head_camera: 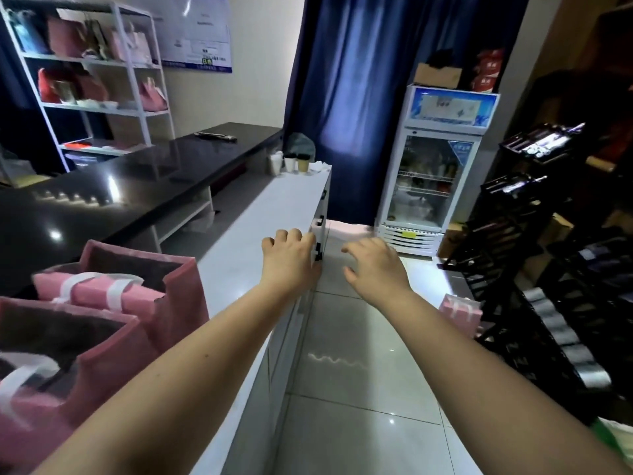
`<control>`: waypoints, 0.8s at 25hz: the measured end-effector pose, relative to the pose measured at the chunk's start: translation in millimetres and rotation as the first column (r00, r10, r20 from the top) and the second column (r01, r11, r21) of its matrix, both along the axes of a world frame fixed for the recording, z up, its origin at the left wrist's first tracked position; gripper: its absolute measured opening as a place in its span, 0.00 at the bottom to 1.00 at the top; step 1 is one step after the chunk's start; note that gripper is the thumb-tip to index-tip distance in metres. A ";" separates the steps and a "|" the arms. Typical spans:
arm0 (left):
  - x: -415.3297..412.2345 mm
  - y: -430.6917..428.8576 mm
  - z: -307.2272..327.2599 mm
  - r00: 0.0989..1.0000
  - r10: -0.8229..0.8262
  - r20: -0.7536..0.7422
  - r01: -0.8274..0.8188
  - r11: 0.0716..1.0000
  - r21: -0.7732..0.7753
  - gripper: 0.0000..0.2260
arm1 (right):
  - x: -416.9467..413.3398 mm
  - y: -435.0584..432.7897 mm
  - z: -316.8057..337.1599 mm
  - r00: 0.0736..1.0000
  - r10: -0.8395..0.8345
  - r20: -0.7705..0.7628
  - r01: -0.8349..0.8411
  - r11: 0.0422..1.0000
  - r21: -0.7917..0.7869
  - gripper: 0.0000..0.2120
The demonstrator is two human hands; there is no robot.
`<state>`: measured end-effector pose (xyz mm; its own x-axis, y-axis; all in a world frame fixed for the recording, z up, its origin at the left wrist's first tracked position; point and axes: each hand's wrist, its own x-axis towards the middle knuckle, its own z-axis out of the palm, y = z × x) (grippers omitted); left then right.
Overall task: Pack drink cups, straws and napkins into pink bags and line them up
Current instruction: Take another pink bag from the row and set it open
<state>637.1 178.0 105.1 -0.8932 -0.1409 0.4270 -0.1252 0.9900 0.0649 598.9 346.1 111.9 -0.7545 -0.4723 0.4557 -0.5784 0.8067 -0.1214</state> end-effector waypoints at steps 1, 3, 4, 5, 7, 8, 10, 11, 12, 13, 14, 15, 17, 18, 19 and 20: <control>-13.6 -2.6 -6.8 1.000 0.010 0.023 -0.010 1.000 0.012 0.19 | -15.3 -5.0 -6.0 1.000 -0.016 0.004 0.016 1.000 0.008 0.12; -42.1 -12.5 -14.5 0.998 0.038 0.040 -0.040 0.998 0.039 0.18 | -51.2 -13.2 -8.9 0.999 -0.026 0.021 0.026 1.000 0.001 0.13; -58.4 -20.6 -13.8 0.998 0.060 0.024 -0.061 0.997 0.045 0.18 | -71.9 -18.5 -5.9 1.000 -0.008 0.018 0.008 1.000 -0.018 0.13; -76.3 -30.0 -10.4 0.996 0.087 -0.001 -0.087 0.995 0.040 0.19 | -93.8 -25.8 -0.7 1.000 0.021 0.005 -0.021 0.999 -0.047 0.14; -106.0 -51.1 0.8 0.987 0.150 -0.060 -0.149 0.989 0.019 0.20 | -130.2 -45.7 10.1 0.996 0.091 -0.024 -0.093 0.990 -0.106 0.15; -120.7 -61.9 4.3 0.978 0.192 -0.087 -0.192 0.981 0.010 0.20 | -149.4 -59.3 12.4 0.989 0.143 -0.031 -0.145 0.983 -0.109 0.15; -142.7 -81.3 4.6 0.949 0.292 -0.117 -0.292 0.956 0.011 0.20 | -183.9 -88.9 9.6 0.962 0.273 -0.023 -0.274 0.959 -0.070 0.15; -149.3 -89.7 1.8 0.931 0.346 -0.115 -0.346 0.938 0.022 0.21 | -199.3 -103.0 7.1 0.940 0.341 -0.009 -0.341 0.939 -0.050 0.15; -152.3 -97.3 -2.5 0.909 0.404 -0.105 -0.402 0.915 0.038 0.21 | -212.9 -116.4 5.1 0.915 0.404 0.011 -0.404 0.914 -0.037 0.15; -152.7 -104.1 -8.6 0.884 0.459 -0.086 -0.456 0.889 0.054 0.21 | -225.3 -129.4 2.7 0.886 0.463 0.031 -0.463 0.886 -0.030 0.16; -151.2 -109.3 -15.9 0.862 0.503 -0.063 -0.500 0.864 0.062 0.21 | -235.6 -140.2 0.2 0.858 0.513 0.039 -0.512 0.859 -0.030 0.16; -149.8 -113.7 -22.6 0.837 0.546 -0.041 -0.543 0.837 0.059 0.21 | -243.7 -150.1 -1.7 0.829 0.558 0.039 -0.557 0.830 -0.029 0.16; -146.5 -124.5 -31.2 0.763 0.646 -0.024 -0.643 0.763 0.062 0.19 | -257.0 -177.6 -5.2 0.745 0.667 0.026 -0.667 0.745 -0.023 0.16; -142.7 -130.0 -30.9 0.722 0.691 -0.024 -0.688 0.721 0.082 0.18 | -258.5 -192.3 -7.5 0.696 0.718 0.028 -0.717 0.696 -0.032 0.16; -136.8 -135.5 -29.4 0.676 0.736 -0.026 -0.730 0.675 0.105 0.18 | -256.6 -207.5 -9.7 0.644 0.764 0.043 -0.762 0.645 -0.054 0.16; -129.1 -141.2 -28.6 0.626 0.779 -0.037 -0.772 0.625 0.119 0.18 | -251.8 -222.3 -12.1 0.589 0.806 0.059 -0.801 0.592 -0.088 0.16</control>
